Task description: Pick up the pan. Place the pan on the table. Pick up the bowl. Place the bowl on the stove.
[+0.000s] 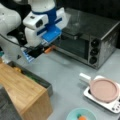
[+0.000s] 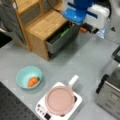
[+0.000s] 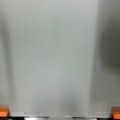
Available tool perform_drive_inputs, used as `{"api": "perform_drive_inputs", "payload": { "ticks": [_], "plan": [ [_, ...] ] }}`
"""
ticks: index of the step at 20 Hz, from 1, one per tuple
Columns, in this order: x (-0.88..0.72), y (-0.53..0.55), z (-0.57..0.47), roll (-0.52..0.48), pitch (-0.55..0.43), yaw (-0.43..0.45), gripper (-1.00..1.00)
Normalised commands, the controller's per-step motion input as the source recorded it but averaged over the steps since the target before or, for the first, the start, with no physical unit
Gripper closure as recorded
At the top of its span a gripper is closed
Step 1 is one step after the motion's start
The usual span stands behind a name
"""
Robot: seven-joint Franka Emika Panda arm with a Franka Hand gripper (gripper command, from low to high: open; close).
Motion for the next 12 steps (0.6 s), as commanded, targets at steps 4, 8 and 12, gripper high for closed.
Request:
{"api": "perform_drive_inputs", "payload": {
  "ticks": [4, 8, 12],
  "plan": [
    [0.08, 0.04, -0.18, -0.052, 0.062, 0.121, -1.0],
    [0.24, 0.12, -0.39, -0.078, 0.031, 0.085, -1.0],
    [0.27, 0.16, -0.35, -0.07, 0.004, 0.044, -1.0]
  ]
}}
